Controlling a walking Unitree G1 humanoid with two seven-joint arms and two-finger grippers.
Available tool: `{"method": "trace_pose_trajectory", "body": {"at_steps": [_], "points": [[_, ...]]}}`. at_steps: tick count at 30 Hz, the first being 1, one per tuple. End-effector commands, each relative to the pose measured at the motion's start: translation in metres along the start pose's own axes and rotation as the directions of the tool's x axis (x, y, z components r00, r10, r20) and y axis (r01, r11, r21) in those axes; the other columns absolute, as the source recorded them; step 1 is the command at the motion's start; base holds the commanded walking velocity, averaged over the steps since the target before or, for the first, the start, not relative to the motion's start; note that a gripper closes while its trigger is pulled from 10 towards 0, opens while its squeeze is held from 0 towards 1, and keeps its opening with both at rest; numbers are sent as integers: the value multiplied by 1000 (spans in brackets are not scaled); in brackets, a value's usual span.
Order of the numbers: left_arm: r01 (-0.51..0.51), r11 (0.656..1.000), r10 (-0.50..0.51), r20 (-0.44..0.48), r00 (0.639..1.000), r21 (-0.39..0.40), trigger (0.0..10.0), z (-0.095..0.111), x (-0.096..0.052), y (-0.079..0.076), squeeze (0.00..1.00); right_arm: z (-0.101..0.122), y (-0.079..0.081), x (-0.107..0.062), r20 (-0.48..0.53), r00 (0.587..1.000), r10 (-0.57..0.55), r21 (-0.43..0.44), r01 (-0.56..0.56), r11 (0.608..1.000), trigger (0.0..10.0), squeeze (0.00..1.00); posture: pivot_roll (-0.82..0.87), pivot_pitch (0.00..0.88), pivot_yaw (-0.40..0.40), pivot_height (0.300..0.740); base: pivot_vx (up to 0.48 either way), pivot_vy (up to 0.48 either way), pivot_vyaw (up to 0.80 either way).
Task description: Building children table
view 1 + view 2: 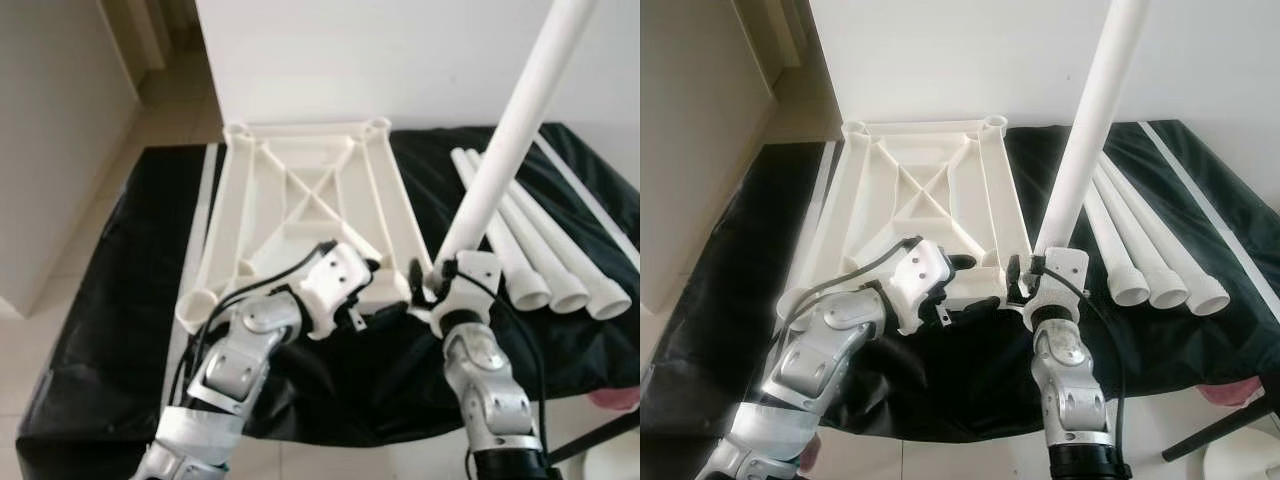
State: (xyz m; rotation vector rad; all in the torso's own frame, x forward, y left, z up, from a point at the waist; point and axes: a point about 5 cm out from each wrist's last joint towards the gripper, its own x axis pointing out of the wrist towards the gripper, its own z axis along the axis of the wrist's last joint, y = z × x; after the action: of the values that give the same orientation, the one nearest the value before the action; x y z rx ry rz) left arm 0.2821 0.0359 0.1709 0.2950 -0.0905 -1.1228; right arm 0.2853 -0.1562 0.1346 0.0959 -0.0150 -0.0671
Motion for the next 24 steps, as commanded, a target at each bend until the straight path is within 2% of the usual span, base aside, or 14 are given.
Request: {"method": "trace_pose_trajectory", "body": {"at_steps": [1, 2, 5, 10, 11, 13, 16, 18, 20, 24], "points": [[-39, 999, 39, -8, 999, -3, 10000, -2, 1, 2, 0, 1, -7, -2, 17, 999, 29, 14, -29, 999, 10000, 1000, -100, 0, 28, 740, 0, 0, 0], [-35, 999, 35, -8, 999, -2, 10000, -2, 1, 2, 0, 1, -13, -2, 18, 995, 96, 8, -97, 995, 10000, 0, -106, 0, 33, 740, 0, 0, 0], [-28, 1000, 28, -8, 1000, 0, 10000, -2, 2, 1, 0, 1, -20, -1, 11, 975, 222, -5, -222, 975, 10000, 0, -109, 0, 37, 740, 0, 0, 0], [-26, 1000, 26, -7, 1000, 1, 10000, -2, 2, 1, 0, 3, -23, 0, 13, 960, 280, -18, -280, 960, 10000, 0, -111, 0, 39, 740, 0, 0, 0], [-22, 1000, 22, -6, 1000, 2, 10000, -2, 3, 2, 0, 5, -28, 5, -2, 930, 367, -60, -367, 928, 10000, 0, -115, 0, 45, 740, 0, 0, 0], [-21, 1000, 21, -7, 1000, 2, 10000, -2, 3, 2, 0, 6, -30, 7, -11, 919, 393, -71, -393, 917, 10000, 0, -115, 0, 45, 740, 0, 0, 0], [-15, 1000, 15, -3, 1000, 4, 10000, 0, 4, 2, 0, 6, -31, 13, -50, 857, 513, -120, -515, 848, 10000, 0, -117, 0, 49, 740, 0, 0, 0], [-15, 1000, 15, -3, 1000, 4, 10000, 0, 4, 2, 0, 6, -31, 13, -50, 857, 513, -120, -515, 848, 10000, 0, -117, 0, 49, 740, 0, 0, 0], [-12, 1000, 12, -2, 1000, 11, 10000, 0, 5, 3, 0, 5, -30, 22, -103, 798, 594, -162, -602, 782, 10000, 0, -113, 0, 48, 740, 0, 0, 0], [-12, 1000, 12, -3, 1000, 13, 10000, 0, 5, 3, 0, 4, -31, 27, -124, 780, 614, -175, -626, 760, 10000, 0, -110, 0, 47, 740, 0, 0, 0]]}}
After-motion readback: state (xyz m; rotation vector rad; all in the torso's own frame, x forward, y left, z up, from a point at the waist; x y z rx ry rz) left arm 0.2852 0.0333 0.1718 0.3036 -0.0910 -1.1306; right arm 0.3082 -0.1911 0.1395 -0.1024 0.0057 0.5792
